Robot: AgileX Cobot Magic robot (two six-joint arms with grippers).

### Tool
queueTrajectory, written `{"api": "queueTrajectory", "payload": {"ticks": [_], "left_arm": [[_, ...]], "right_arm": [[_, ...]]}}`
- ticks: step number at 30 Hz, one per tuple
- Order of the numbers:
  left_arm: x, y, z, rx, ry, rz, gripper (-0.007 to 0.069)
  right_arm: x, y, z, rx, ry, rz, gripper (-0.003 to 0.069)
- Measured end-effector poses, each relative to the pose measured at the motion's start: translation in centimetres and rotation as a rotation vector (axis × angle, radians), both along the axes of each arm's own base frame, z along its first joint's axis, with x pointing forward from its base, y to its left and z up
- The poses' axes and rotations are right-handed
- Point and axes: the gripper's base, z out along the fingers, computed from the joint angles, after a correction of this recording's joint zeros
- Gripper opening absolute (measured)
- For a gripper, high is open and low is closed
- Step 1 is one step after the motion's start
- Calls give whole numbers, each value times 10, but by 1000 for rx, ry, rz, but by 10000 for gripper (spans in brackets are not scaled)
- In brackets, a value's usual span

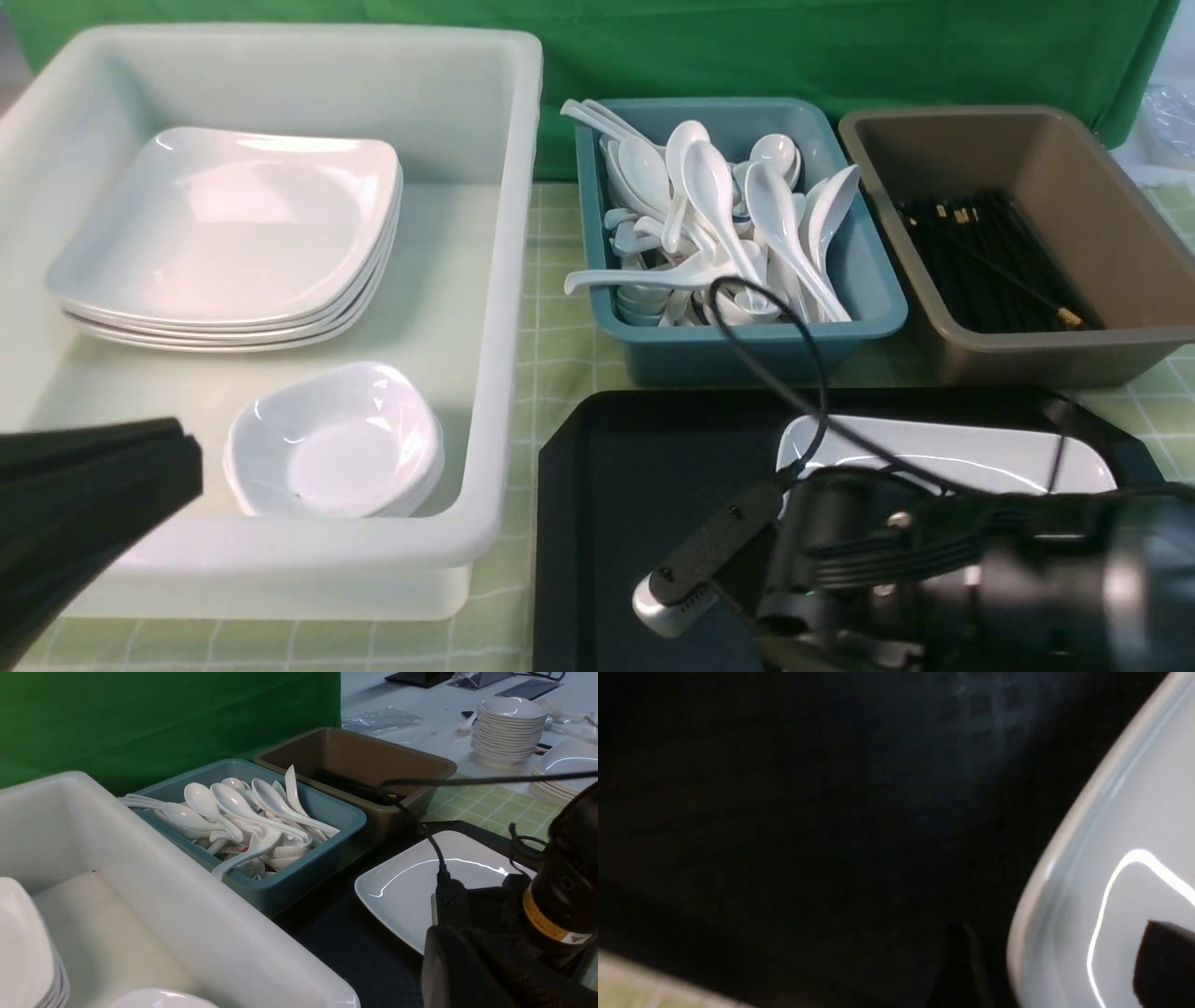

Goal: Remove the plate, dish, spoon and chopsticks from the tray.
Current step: Use the right arm to grab a plate from the dinner plate

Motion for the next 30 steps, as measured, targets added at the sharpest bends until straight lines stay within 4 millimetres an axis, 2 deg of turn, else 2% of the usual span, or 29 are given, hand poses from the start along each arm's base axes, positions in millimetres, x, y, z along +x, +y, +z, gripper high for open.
{"api": "queueTrajectory", "payload": {"ticks": [3,8,11,16,20,24,28,30], "left_arm": [[0,0,-1,0,0,-2,13],[0,0,-1,4,-11,-4,13],[0,0,-1,12,-18,-6,13],[0,0,-1,10,-16,-7,15],[0,0,-1,9,-16,-7,21],[0,0,-1,8,-14,-8,21],[0,0,-2,16,-6,-10,21],[0,0,-3,19,-5,-10,21]], "right_arm": [[6,-1,-13,-37,12,-16,500],[12,-2,-16,-49,6,-26,469],[13,-1,-17,-43,5,-27,419],[13,0,-17,-39,5,-27,403],[14,1,-18,-32,5,-27,297],[15,0,-18,-52,8,4,278],[12,1,-10,-95,32,50,253],[6,5,14,-110,11,71,189]]}}
